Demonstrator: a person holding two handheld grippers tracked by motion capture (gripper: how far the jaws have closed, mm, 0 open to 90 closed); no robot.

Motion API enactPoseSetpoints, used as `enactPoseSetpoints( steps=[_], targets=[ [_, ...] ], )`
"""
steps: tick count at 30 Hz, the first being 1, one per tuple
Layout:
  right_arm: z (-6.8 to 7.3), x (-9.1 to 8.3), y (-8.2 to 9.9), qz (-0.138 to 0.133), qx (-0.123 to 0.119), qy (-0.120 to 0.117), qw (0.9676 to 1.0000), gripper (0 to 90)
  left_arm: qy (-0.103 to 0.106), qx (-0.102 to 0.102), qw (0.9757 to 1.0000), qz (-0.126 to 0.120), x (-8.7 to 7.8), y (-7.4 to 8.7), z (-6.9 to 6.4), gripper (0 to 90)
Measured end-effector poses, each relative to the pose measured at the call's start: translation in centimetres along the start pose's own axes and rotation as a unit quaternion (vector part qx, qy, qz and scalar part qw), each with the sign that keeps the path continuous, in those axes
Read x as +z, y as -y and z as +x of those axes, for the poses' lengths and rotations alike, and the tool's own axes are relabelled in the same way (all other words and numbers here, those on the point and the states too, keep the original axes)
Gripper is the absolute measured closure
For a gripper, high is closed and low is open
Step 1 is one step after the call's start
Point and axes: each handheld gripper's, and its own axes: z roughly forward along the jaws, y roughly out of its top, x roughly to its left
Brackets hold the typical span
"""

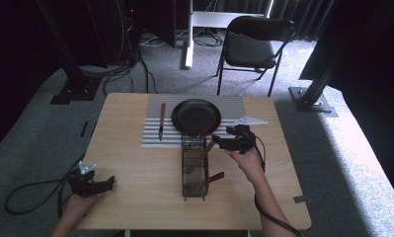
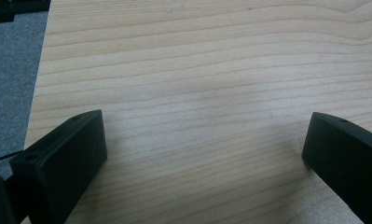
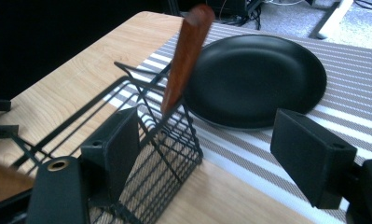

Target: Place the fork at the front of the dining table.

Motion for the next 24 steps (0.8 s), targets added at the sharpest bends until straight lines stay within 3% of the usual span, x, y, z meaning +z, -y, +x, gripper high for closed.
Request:
enactPoseSetpoints(
  steps=[14, 22, 24],
  targets=[
    [0.6, 3.4, -1.7, 0.016, 0.012, -0.008, 0.9998, 27.6, 0.000, 0.000, 1.0000, 0.000, 0.0, 0.0, 0.0, 0.0],
    [0.2, 4.4, -1.6, 0.016, 0.035, -0.010, 0.9992, 44.9, 0.000, 0.000, 1.0000, 0.000, 0.0, 0.0, 0.0, 0.0],
    [0.0, 4.6, -1.4, 0.017, 0.044, -0.025, 0.9986, 53.5, 0.000, 0.000, 1.0000, 0.000, 0.0, 0.0, 0.0, 0.0]
  ],
)
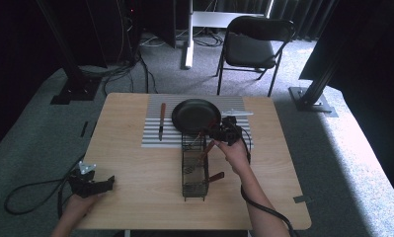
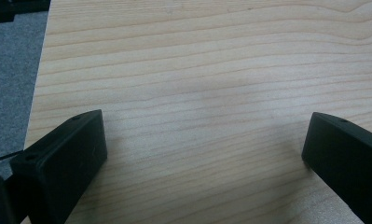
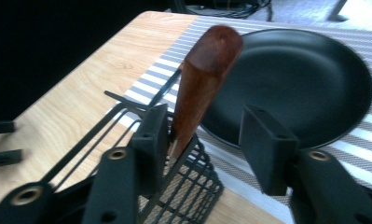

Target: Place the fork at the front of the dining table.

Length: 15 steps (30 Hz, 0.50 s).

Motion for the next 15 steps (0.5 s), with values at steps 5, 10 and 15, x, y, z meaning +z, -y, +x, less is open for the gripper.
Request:
enactPoseSetpoints(
  steps=[5, 10, 15],
  targets=[
    [-0.18, 0.03, 0.16, -0.004, 0.011, -0.026, 0.9996, 65.2, 0.000, 0.000, 1.0000, 0.000, 0.00, 0.00, 0.00, 0.0],
    [0.12, 0.16, 0.16, 0.000, 0.000, -0.035, 0.9994, 74.5, 0.000, 0.000, 1.0000, 0.000, 0.00, 0.00, 0.00, 0.0],
    [0.10, 0.03, 0.39, -0.005, 0.003, -0.040, 0.9992, 75.6, 0.000, 0.000, 1.0000, 0.000, 0.00, 0.00, 0.00, 0.0]
  ],
)
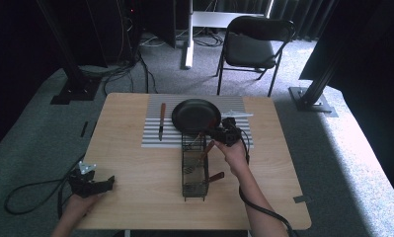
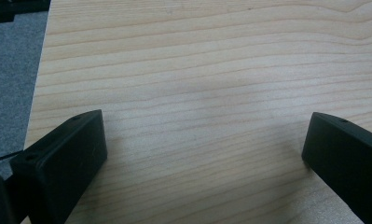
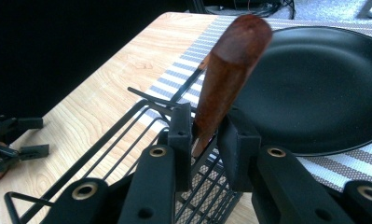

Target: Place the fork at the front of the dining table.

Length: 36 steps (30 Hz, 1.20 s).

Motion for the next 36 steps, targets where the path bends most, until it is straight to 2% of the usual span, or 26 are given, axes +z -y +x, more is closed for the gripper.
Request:
enactPoseSetpoints(
  steps=[2, 10, 15, 29, 36],
  targets=[
    [0.1, -0.1, 0.1, -0.006, 0.004, 0.001, 1.0000, 76.0, 0.000, 0.000, 1.0000, 0.000, 0.0, 0.0, 0.0, 0.0],
    [1.1, -0.9, -0.3, -0.013, -0.024, 0.003, 0.9996, 80.5, 0.000, 0.000, 1.0000, 0.000, 0.0, 0.0, 0.0, 0.0],
    [1.3, -1.9, -1.1, -0.023, -0.027, -0.003, 0.9994, 80.7, 0.000, 0.000, 1.0000, 0.000, 0.0, 0.0, 0.0, 0.0],
    [2.6, -7.0, -3.7, -0.060, -0.046, -0.016, 0.9970, 80.9, 0.000, 0.001, 1.0000, 0.000, 0.0, 0.0, 0.0, 0.0],
    [3.0, -9.9, -5.0, -0.093, -0.048, -0.022, 0.9943, 80.9, 0.000, 0.000, 1.0000, 0.000, 0.0, 0.0, 0.0, 0.0]
  ],
)
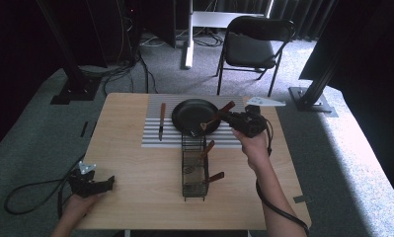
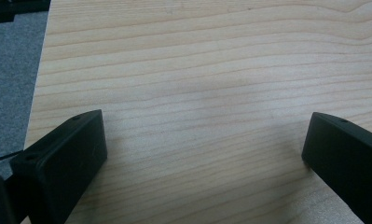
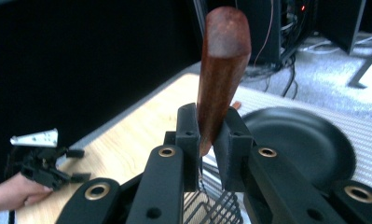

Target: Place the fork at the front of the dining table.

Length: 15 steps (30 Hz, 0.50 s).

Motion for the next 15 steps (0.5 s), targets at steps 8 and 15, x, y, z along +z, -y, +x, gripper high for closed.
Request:
enactPoseSetpoints(
  steps=[8, 15],
  targets=[
    [-0.9, -1.8, -0.6, -0.012, 0.003, 0.026, 0.9996, 80.9, 0.000, 0.000, 1.0000, 0.000, 0.0, 0.0, 0.0, 0.0],
    [-4.0, -3.1, 0.8, -0.007, 0.029, 0.081, 0.9963, 80.9, 0.000, 0.000, 1.0000, 0.000, 0.0, 0.0, 0.0, 0.0]
  ],
)
